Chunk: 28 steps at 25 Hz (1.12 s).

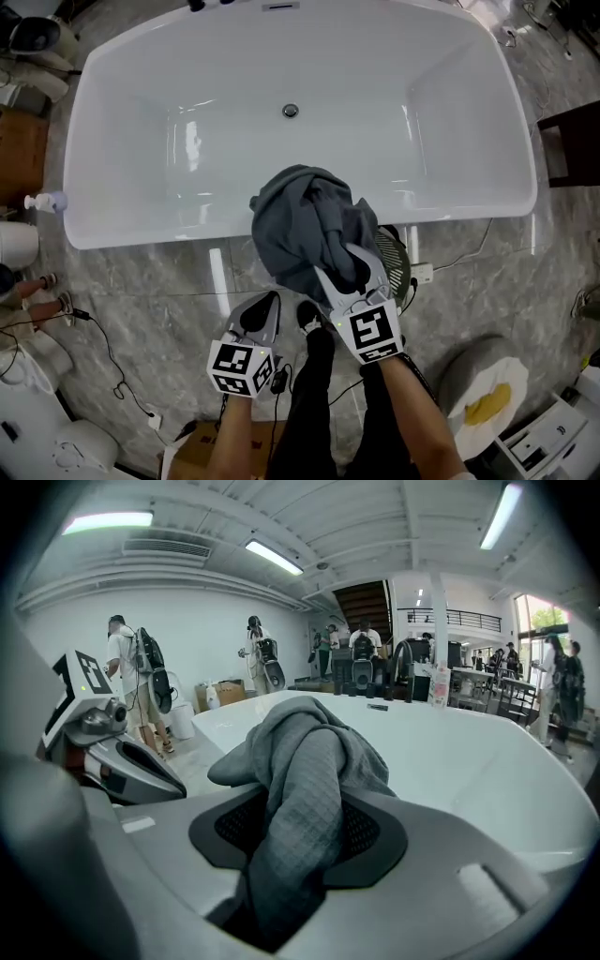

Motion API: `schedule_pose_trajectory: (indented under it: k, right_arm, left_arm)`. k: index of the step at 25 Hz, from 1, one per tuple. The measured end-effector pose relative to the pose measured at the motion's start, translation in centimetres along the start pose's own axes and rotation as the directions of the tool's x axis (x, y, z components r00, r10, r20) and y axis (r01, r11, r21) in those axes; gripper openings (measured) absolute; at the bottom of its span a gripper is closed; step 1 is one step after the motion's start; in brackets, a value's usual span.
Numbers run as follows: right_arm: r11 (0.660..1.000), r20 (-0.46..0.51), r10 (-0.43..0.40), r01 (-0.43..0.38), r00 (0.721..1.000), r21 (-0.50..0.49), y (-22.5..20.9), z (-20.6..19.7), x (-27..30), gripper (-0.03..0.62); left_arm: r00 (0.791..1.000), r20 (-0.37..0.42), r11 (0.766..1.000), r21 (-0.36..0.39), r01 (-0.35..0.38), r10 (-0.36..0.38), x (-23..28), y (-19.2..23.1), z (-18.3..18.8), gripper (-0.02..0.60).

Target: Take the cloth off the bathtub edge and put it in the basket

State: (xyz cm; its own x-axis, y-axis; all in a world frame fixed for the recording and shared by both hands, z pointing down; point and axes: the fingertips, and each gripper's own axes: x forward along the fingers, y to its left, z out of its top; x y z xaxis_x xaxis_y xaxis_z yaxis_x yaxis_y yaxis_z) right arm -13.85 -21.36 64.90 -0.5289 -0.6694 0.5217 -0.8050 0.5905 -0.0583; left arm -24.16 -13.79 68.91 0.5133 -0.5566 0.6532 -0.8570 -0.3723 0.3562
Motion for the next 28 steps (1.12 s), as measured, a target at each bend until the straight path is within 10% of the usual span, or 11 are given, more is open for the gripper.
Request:
schedule_pose_trajectory:
  k: [28]
  right_arm:
    - [0.996,-0.143,-0.056,0.065,0.988,0.059,-2.2,-14.0,-11.1,0.156]
  left_arm:
    - [0.994,-0.086,0.995,0.067,0.073,-0.067,4.5,-5.3,-1.2,0.057]
